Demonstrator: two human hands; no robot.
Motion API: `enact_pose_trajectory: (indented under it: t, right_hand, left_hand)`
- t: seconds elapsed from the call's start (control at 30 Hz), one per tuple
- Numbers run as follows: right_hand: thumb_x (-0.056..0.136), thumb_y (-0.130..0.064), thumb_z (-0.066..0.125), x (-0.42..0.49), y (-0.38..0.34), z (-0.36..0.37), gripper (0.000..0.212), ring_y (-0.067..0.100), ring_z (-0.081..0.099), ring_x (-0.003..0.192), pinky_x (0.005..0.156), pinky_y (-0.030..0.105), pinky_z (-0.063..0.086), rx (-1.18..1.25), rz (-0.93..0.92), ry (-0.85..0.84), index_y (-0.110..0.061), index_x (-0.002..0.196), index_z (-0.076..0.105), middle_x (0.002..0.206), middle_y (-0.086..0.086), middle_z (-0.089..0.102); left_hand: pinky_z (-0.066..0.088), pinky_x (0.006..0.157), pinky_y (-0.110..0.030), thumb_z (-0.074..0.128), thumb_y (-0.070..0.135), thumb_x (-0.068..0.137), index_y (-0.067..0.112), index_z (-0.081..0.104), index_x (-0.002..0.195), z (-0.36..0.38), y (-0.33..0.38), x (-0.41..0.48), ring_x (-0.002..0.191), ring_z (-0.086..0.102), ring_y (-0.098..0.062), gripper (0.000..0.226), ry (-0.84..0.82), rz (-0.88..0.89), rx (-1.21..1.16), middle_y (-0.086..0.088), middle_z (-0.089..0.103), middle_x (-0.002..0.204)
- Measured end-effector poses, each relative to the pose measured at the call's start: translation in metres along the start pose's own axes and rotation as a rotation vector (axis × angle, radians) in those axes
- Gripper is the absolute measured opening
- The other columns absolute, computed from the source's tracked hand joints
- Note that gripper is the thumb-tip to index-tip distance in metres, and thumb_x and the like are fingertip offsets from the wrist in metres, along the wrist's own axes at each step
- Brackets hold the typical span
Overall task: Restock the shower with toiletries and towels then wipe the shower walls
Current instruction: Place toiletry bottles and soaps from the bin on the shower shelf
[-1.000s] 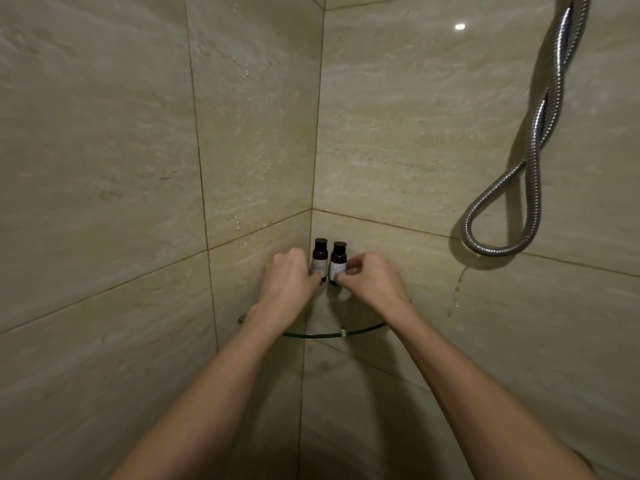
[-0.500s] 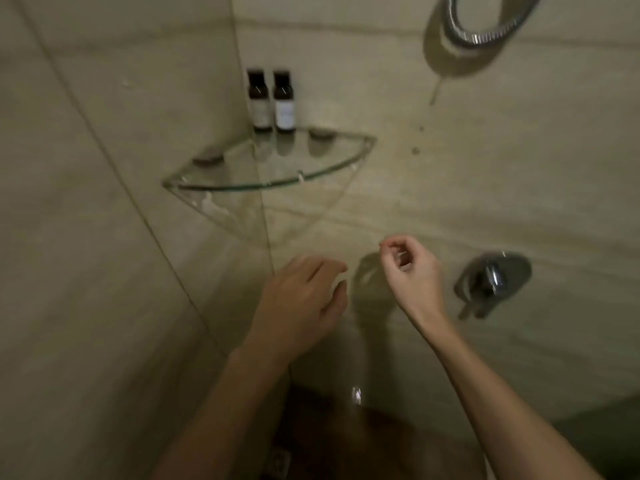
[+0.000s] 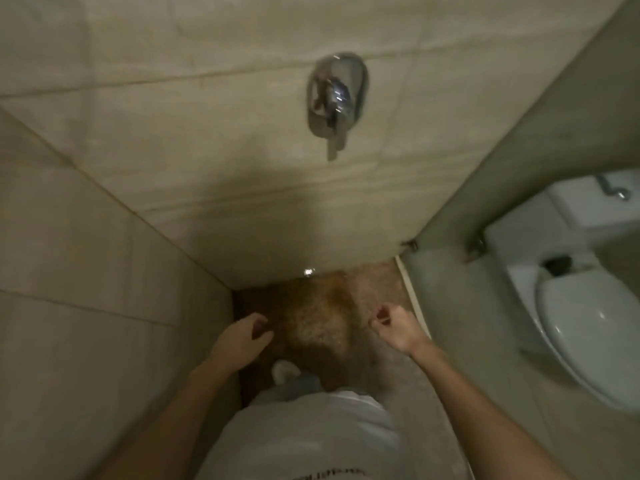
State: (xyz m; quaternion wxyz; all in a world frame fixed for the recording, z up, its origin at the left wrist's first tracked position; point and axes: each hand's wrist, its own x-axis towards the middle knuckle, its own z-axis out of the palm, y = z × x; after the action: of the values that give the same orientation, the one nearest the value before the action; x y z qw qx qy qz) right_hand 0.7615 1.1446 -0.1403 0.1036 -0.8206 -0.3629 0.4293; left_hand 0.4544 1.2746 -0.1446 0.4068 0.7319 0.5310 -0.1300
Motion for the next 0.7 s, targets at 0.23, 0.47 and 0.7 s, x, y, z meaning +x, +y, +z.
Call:
enact_pose_trajectory:
  t: [0.23,0.47,0.7]
  right_hand:
    - [0.094,-0.008,0.061,-0.114,0.175,0.056,0.017,0.02,0.059,0.085,0.07,0.025,0.046,0.301,0.448,0.008,-0.005,0.111,0.064,0.102,0.014,0.066]
    - [0.093,-0.017,0.063,-0.26,0.297,0.117,0.011,0.024,0.064,0.097,0.089,0.029,0.05,0.601,0.729,0.139,-0.014,0.103,0.065,0.103,0.007,0.067]
    - [0.093,-0.026,0.066,-0.379,0.351,0.189,0.024,0.018,0.061,0.102,0.087,0.026,0.045,0.869,0.864,0.299,-0.018,0.116,0.064,0.11,0.0,0.063]
  left_hand:
    - [0.042,0.079,-0.029,0.058,0.018,0.101,0.005,0.067,0.11,0.075,0.005,-0.025,0.092,0.056,-0.02,0.018,-0.174,-0.156,0.026,-0.007,0.059,0.1]
    - [0.047,0.072,-0.03,0.059,0.032,0.1,0.027,0.063,0.098,0.145,0.067,-0.068,0.09,0.065,-0.021,0.006,-0.304,0.016,0.309,-0.004,0.069,0.098]
    - [0.054,0.086,-0.035,0.053,0.055,0.09,0.016,0.071,0.109,0.232,0.145,-0.06,0.102,0.068,-0.029,0.046,-0.466,0.136,0.638,-0.009,0.073,0.111]
